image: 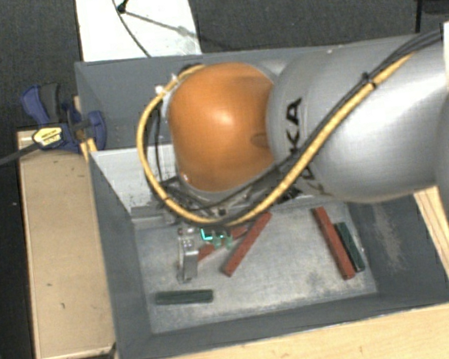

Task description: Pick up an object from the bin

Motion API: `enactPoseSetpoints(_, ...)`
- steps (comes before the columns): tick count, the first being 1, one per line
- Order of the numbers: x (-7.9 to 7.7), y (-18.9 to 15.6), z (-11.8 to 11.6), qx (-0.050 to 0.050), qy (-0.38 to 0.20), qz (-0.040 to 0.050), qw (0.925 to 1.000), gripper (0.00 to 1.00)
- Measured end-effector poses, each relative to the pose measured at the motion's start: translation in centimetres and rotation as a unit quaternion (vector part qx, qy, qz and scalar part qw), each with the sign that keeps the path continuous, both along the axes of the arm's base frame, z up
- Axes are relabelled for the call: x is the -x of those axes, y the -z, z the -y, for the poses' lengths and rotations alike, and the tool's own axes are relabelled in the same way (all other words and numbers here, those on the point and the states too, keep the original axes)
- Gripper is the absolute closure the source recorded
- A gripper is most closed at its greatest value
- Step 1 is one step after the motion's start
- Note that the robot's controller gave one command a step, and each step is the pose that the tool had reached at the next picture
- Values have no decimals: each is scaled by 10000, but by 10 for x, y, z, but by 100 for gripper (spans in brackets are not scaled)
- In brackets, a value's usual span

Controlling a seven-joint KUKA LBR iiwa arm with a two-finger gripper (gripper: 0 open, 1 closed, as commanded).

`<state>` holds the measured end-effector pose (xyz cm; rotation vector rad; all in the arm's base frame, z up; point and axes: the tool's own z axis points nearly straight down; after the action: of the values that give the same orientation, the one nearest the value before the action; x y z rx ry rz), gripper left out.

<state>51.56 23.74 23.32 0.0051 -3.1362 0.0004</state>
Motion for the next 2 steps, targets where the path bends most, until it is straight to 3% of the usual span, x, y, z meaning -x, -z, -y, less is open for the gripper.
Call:
enactPoseSetpoints(1,-2,-4,1,-10,25,39,10000,0)
enactPoseSetpoints(2,3,123,14,-8,-1,32,10000,100)
